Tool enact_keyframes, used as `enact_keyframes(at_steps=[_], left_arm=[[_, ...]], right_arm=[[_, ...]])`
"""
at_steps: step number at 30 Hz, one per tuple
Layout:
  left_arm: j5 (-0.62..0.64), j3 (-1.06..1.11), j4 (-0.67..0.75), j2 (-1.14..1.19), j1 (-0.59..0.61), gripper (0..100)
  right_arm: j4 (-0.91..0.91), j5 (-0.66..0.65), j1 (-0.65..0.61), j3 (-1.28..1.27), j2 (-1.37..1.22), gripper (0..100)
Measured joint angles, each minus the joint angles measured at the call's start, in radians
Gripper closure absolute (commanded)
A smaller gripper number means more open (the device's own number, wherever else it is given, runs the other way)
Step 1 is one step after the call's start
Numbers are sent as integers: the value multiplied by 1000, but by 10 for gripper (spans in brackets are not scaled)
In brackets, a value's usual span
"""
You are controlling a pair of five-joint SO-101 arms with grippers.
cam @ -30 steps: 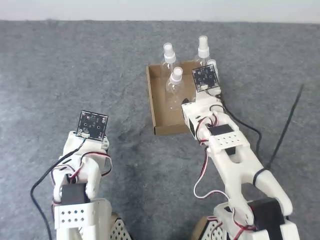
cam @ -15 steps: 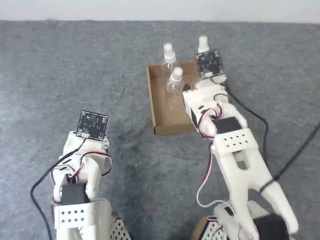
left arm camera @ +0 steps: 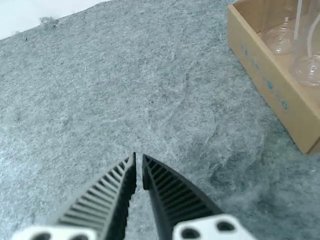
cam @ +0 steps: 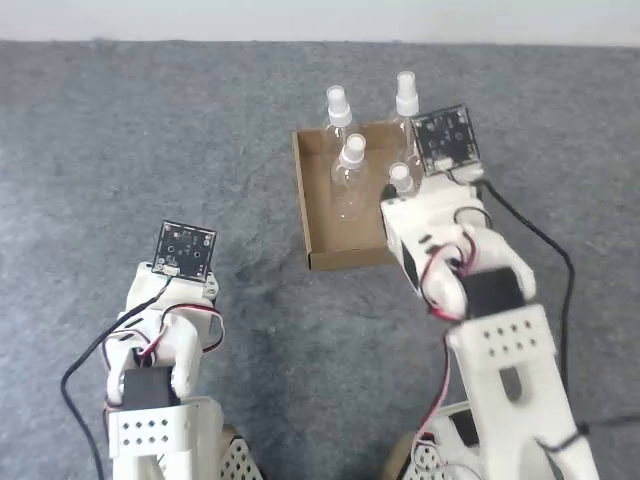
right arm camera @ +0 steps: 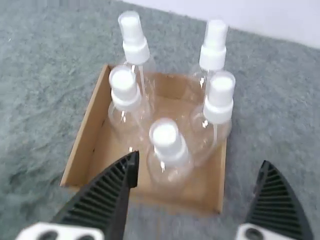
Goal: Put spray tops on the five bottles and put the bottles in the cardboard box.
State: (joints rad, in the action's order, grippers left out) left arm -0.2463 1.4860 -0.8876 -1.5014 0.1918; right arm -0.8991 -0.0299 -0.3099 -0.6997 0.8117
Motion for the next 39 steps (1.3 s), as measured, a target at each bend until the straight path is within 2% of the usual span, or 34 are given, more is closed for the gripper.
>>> enact_keyframes(at_steps=[4,8,14,19,24,27,32,39], left_arm=[[0,0,0,0,9,987],[0,0,0,0,8,987],[0,0,-60,0,8,987],[0,-31,-164,-5,8,987],[49,-37,-173,-5,8,987],[107,-37,-172,-5,8,987],[143,31,-101,-6,17,987],[143,209,140,-5,18,987]], right_arm=[[-137,0,0,0,114,871],[-226,0,-3,-66,244,926],[-279,-2,3,-307,477,925],[-279,-17,83,-483,713,926],[-279,-178,180,-663,973,924],[-279,-239,242,-746,979,924],[-279,-255,328,-824,988,924],[-279,-262,379,-939,984,924]])
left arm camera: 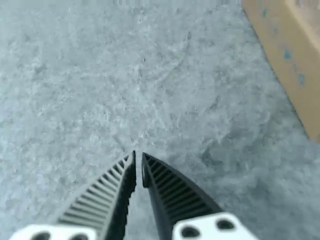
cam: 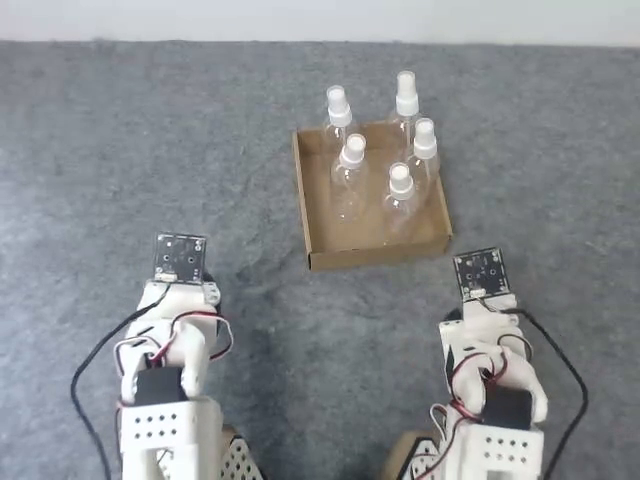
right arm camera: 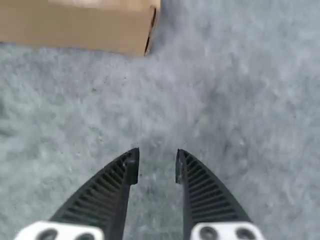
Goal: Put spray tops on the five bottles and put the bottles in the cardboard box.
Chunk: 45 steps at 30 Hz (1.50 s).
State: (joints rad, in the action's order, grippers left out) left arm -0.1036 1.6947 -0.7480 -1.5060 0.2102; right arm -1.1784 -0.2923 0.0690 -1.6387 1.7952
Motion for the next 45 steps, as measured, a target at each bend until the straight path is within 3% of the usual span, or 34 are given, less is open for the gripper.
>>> enact_keyframes(at_steps=[9,15,28,45], left_arm=[[0,3,21,-17,2,987],[0,5,-138,-37,2,987],[0,3,-224,-89,0,987],[0,3,-226,-89,0,988]], right_arm=[[0,0,23,-20,3,928],[0,0,26,-20,3,928],[0,0,26,-20,3,928],[0,0,26,-20,3,928]])
